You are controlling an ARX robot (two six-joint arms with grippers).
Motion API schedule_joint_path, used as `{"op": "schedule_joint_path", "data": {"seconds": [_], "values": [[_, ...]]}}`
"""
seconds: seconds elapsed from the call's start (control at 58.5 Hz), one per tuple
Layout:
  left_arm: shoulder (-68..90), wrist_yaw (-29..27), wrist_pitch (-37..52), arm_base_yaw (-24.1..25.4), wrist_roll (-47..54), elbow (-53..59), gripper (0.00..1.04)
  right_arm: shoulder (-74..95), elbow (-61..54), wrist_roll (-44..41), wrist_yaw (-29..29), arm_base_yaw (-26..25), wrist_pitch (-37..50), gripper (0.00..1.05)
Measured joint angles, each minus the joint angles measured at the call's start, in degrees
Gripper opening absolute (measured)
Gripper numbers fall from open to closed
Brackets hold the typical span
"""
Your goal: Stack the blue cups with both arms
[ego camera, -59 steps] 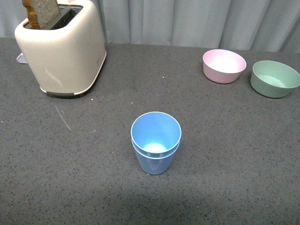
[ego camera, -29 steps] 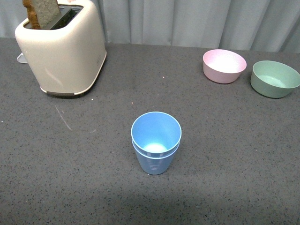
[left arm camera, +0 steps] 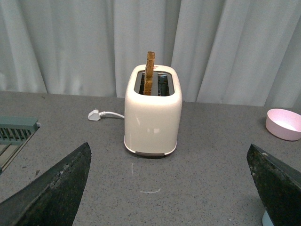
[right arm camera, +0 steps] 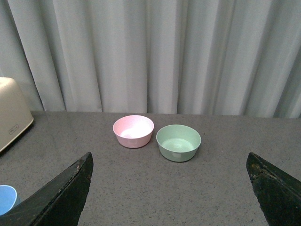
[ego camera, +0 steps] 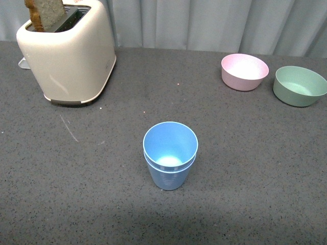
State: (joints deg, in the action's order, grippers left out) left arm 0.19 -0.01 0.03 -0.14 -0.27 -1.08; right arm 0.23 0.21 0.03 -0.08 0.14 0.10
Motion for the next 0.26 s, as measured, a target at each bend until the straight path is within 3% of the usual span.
{"op": "schedule_joint_path", "data": {"seconds": [0.256], "values": [[0.0, 0.0, 0.0, 0.0, 0.0, 0.0, 0.98, 0.0, 0.0, 0.0, 0.0, 0.0, 0.0, 0.95]]}}
